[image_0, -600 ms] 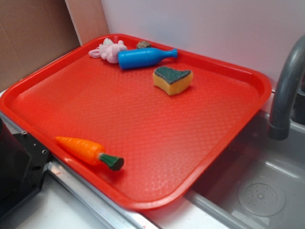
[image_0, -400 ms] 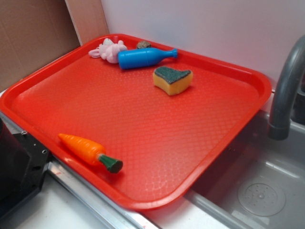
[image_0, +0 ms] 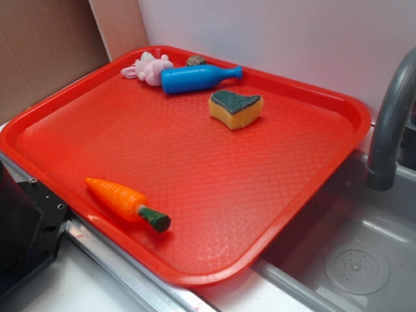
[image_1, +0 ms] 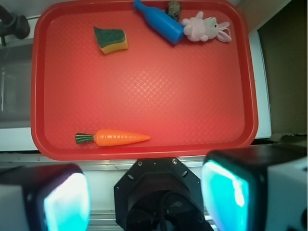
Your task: Grab the green sponge.
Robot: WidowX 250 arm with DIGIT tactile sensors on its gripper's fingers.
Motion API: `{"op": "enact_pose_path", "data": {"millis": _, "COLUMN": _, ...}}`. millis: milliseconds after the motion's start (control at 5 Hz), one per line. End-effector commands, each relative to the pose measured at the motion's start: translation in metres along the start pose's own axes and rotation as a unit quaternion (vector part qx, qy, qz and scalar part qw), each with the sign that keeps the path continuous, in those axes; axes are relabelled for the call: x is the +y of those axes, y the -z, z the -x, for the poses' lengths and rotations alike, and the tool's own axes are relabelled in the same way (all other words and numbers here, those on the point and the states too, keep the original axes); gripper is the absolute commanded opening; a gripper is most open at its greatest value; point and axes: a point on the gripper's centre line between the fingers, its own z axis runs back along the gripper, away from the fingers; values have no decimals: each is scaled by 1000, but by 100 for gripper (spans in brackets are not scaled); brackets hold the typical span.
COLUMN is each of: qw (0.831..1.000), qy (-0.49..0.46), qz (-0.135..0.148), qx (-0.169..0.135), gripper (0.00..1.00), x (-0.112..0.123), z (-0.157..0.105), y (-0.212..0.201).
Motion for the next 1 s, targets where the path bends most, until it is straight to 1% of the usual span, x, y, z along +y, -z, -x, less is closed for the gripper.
{"op": "enact_pose_path", "data": {"millis": 0, "qw": 1000, "qy": 1, "qz": 0, "qx": -6, "gripper": 100, "x": 0, "z": -2, "y": -3}}
{"op": "enact_pose_path", "data": {"millis": 200, "qw": 1000, "qy": 1, "qz": 0, "qx": -6, "gripper": 100, "x": 0, "z": -2, "y": -3}}
{"op": "enact_pose_path", "data": {"millis": 400, "qw": 996, "qy": -70, "qz": 44, "qx": -13, "gripper": 100, "x": -14, "z": -43, "y": 14}}
{"op": "enact_pose_path", "data": {"millis": 600, "qw": 978, "qy": -191, "qz": 60, "qx": -60, "gripper": 100, "x": -27, "z": -93, "y": 39}}
{"op": "enact_pose_path", "data": {"millis": 800, "qw": 949, "qy": -306, "qz": 54, "qx": -59, "gripper": 100, "x": -24, "z": -116, "y": 63}}
